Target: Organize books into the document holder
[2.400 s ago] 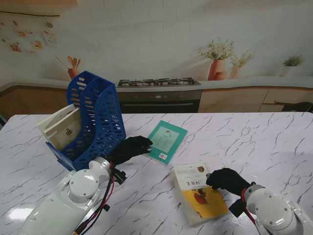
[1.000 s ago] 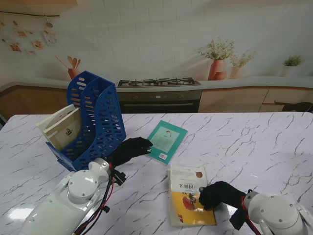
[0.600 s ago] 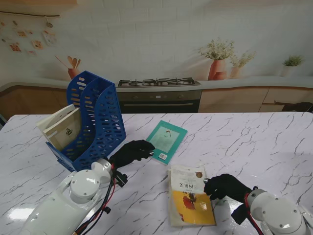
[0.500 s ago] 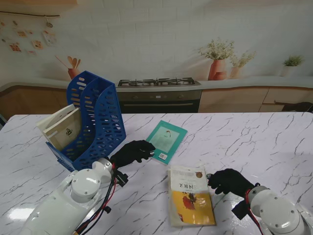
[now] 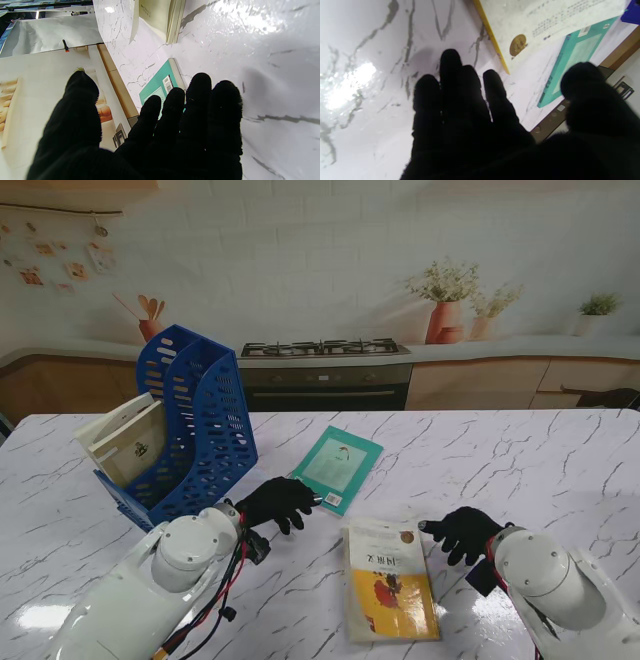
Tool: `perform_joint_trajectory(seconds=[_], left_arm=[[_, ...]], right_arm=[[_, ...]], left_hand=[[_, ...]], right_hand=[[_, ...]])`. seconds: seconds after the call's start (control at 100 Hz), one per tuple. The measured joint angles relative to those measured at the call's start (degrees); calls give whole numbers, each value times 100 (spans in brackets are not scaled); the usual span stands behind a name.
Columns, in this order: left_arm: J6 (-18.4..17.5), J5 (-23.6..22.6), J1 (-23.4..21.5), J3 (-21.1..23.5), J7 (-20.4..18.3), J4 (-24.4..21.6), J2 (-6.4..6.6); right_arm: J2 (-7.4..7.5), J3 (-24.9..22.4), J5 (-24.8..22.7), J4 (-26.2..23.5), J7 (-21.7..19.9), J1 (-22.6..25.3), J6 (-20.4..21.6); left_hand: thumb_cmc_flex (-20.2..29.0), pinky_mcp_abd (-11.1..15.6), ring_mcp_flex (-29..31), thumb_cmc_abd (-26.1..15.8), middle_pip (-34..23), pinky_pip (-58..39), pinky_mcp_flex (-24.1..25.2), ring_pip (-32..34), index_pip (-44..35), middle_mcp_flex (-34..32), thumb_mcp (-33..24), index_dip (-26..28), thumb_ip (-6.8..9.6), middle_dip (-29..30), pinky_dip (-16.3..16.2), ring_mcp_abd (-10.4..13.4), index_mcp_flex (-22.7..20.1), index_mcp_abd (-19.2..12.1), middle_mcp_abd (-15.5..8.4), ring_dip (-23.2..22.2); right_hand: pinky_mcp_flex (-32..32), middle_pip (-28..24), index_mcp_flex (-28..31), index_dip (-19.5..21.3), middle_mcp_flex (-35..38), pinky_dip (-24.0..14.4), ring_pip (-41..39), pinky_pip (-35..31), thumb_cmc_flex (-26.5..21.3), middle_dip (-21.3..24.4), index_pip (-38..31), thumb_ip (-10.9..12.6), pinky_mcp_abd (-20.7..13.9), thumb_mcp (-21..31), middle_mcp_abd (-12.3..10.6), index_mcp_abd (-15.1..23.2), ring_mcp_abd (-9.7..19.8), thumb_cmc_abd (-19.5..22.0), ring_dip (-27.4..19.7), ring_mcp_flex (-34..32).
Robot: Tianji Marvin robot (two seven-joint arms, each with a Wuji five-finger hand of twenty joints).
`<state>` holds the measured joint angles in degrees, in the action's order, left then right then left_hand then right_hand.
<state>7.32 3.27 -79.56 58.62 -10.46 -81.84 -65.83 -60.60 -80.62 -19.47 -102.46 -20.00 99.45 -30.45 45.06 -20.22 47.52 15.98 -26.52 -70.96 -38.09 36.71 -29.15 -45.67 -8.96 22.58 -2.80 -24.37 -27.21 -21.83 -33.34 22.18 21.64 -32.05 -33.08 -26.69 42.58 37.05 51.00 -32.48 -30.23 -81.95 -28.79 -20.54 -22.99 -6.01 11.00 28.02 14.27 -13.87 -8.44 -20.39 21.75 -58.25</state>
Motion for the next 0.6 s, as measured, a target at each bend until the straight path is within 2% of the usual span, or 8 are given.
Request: perform_joint_trajectory(seconds=[0.1,0.17,0.32,0.35,0.42,0.6], left_arm=[[185,290,104,-104,-11,130,-52],[377,446,190,-198,-22,232,-90],[564,367,308,-355,-274,350,-107],[637,356,327,-384,-298,357,-107],[791,355,397,-448,-329,357,-106],[1082,456,535,-564,-502,360,-109]], right_arm=[[14,137,-21,164,38,-133,-5],[15,208,19,269,39,-235,-65],[40,350,164,439,-86,-471,-196],[42,376,182,476,-99,-511,-203],[47,444,231,544,-94,-581,-228],[44,563,320,578,-27,-647,-270]], left_hand=[[0,-41,0,0,-2,0,-63,1,80,-53,1,-66,0,58,55,-52,-84,109,91,53],[3,-44,1,-3,-58,0,-70,4,117,-53,4,-81,0,60,121,-63,-73,132,111,113],[58,-44,1,-30,-175,0,-73,7,123,-46,146,-138,0,60,287,-64,-66,171,113,133],[60,100,81,-83,-200,0,-193,172,123,-46,199,-138,0,60,293,9,-66,207,157,183],[60,105,83,-113,-237,0,-217,225,182,5,246,-140,0,49,331,19,-45,266,180,184],[60,105,82,-242,-326,0,-233,195,444,82,337,-282,0,28,430,13,76,454,231,185]], right_hand=[[-117,-73,0,0,1,65,68,0,0,242,81,0,7,0,172,-154,-7,0,-90,-115],[-175,-363,2,0,105,117,138,0,0,234,176,0,12,0,136,-212,-28,0,-155,-206],[-199,-694,2,0,110,136,88,-65,0,149,204,0,15,-17,96,-246,-29,0,-156,-258],[-199,-770,2,0,111,137,71,-74,0,117,205,0,41,-17,80,-258,-33,0,-156,-263],[-201,-959,2,0,112,137,71,-78,0,49,205,0,77,-19,9,-259,-42,0,-156,-275],[-202,-1060,14,0,115,137,71,-84,-1,31,200,0,77,-21,1,-261,-43,0,-144,-342]])
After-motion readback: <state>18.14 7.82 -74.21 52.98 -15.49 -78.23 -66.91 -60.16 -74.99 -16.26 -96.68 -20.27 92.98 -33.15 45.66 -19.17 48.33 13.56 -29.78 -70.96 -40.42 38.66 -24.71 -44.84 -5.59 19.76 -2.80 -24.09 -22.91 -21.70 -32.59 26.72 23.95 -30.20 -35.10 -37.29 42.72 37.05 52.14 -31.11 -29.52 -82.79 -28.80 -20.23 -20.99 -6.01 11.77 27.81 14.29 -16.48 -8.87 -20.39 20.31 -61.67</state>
